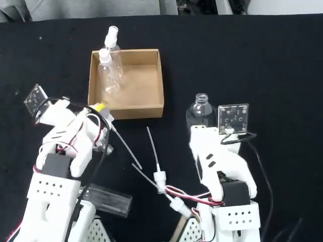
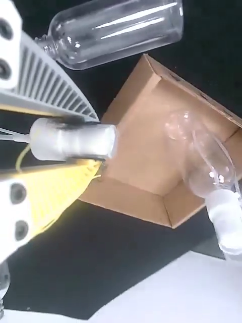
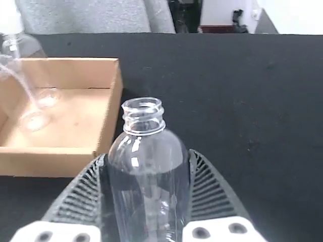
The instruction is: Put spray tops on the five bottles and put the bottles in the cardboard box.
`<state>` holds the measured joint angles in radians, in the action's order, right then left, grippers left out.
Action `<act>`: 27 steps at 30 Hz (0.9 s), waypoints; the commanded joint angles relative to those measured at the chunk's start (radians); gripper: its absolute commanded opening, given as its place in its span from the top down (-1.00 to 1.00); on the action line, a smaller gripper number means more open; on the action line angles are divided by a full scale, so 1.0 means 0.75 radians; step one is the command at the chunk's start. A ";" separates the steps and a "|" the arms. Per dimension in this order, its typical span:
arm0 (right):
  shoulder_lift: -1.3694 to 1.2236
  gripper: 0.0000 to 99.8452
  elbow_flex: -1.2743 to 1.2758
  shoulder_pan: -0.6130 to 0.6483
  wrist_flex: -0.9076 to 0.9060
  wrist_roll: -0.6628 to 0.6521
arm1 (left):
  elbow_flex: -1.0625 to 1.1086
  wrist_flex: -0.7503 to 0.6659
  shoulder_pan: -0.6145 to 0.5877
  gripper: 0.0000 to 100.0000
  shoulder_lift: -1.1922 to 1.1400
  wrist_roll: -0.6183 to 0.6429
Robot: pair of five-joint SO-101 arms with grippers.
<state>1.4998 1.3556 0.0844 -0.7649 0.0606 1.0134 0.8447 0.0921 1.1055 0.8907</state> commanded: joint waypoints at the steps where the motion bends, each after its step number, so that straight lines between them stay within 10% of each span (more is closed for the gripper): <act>1: 0.030 0.98 -0.015 0.039 0.045 0.000 | -0.001 -0.006 -0.015 0.94 0.102 -0.004; 27: 0.030 0.98 -0.007 0.252 0.045 -0.002 | 0.013 -0.006 -0.159 0.94 0.401 0.004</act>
<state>1.4998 1.3556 0.2440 -0.7649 0.0606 1.0365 0.8462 -0.0169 1.3541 0.8907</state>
